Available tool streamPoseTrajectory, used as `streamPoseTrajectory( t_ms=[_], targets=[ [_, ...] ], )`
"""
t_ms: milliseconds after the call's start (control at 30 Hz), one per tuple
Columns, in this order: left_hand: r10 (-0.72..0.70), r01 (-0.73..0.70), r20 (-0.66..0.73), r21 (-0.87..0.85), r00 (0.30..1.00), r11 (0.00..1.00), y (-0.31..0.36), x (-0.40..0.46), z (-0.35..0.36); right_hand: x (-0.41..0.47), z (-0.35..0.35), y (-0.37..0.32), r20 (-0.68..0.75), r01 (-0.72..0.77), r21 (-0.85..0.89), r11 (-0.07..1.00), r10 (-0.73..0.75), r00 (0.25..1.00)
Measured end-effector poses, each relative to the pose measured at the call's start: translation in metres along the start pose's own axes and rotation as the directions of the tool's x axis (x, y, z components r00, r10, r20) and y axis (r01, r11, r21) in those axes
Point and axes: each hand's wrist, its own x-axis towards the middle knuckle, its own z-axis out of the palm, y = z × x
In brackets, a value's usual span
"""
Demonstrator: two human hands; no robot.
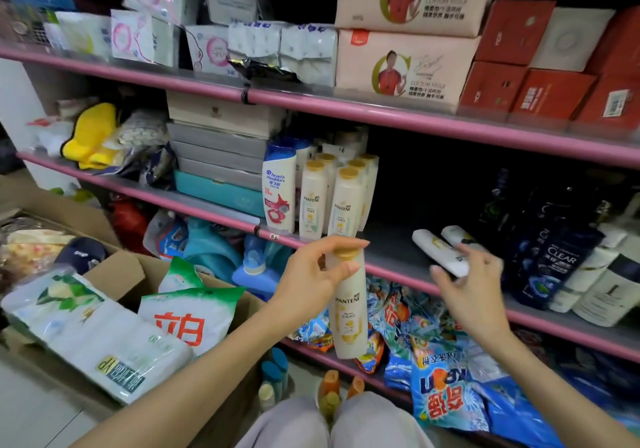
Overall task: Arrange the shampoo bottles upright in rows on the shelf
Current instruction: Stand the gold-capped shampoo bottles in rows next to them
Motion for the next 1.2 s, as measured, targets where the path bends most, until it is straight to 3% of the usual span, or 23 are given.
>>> streamPoseTrajectory(
  t_ms=[67, 133, 167, 300, 567, 800, 1000, 1200],
  targets=[
    [0.037, -0.037, 0.001, -0.046, 0.999, 0.998, 0.01, 0.008, 0.005, -0.021, 0.004, -0.028, 0.304, 0.015, 0.242, 0.97, -0.09, 0.949],
    [0.069, -0.068, 0.006, -0.097, 0.998, 0.993, 0.02, 0.015, 0.011, -0.038, 0.013, -0.047, 0.525, -0.057, 0.396, 0.916, -0.175, 0.833],
    [0.079, -0.078, 0.006, -0.134, 0.997, 0.988, 0.025, 0.018, 0.014, -0.044, 0.019, -0.052, 0.537, -0.055, 0.416, 0.908, -0.197, 0.82],
    [0.097, -0.104, -0.042, -0.223, 0.994, 0.969, 0.033, 0.024, 0.024, -0.052, 0.029, -0.059, 0.413, -0.037, 0.449, 0.893, -0.171, 0.895],
    [0.115, -0.119, -0.033, -0.123, 0.993, 0.985, 0.032, 0.03, 0.035, -0.05, 0.023, -0.062, 0.358, -0.061, 0.511, 0.857, -0.147, 0.922],
    [0.067, -0.074, -0.059, -0.143, 0.996, 0.987, 0.027, 0.034, 0.039, -0.047, 0.021, -0.057, 0.393, -0.067, 0.462, 0.885, -0.137, 0.909],
    [0.1, -0.106, -0.071, -0.091, 0.992, 0.99, 0.02, 0.044, 0.041, -0.029, 0.015, -0.043, 0.521, -0.119, 0.391, 0.913, -0.113, 0.846],
    [0.065, -0.073, -0.065, -0.132, 0.996, 0.988, 0.006, 0.058, 0.045, -0.007, 0.025, -0.03, 0.503, -0.082, 0.338, 0.938, -0.106, 0.858]
  ],
)
